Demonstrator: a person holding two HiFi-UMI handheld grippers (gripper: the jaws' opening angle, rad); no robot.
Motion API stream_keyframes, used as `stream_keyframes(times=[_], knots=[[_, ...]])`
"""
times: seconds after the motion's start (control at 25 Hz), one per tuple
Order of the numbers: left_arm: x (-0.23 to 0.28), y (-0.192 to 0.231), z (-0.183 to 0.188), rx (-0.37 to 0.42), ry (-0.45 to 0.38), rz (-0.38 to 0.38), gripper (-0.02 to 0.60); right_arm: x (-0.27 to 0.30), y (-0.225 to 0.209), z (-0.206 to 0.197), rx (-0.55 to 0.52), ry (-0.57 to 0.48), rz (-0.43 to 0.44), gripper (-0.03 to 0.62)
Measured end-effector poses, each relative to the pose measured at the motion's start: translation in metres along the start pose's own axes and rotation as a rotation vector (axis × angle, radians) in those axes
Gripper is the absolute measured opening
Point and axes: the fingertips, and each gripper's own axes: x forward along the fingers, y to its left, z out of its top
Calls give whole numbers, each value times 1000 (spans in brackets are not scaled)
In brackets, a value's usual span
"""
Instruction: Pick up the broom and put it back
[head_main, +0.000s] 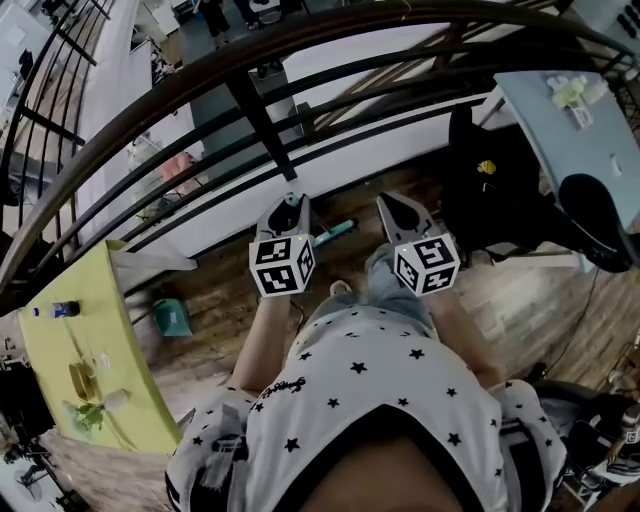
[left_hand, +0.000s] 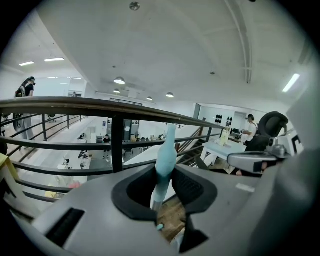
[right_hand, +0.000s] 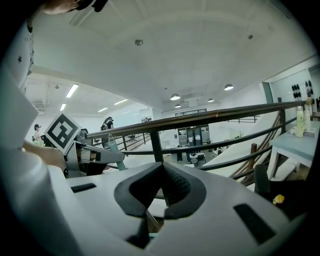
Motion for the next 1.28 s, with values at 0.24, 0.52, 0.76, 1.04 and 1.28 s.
stream_keyframes(times=[0.24, 0.52, 0.76, 1.04, 1.28], knots=[[31, -14, 4, 21, 9, -22, 104, -2, -27, 4, 13, -6, -36, -6], [72, -37, 0, 40, 30, -45, 104, 1, -62, 0, 32, 7, -59, -6], [108, -54, -2, 47, 39, -48, 104, 8, -91, -6, 40, 38, -56, -6], [155, -74, -10, 49, 61, -60, 104, 25, -125, -10, 47, 64, -41, -6], [194, -87, -17, 39, 76, -59, 104, 39, -153, -10, 50, 59, -39, -6]])
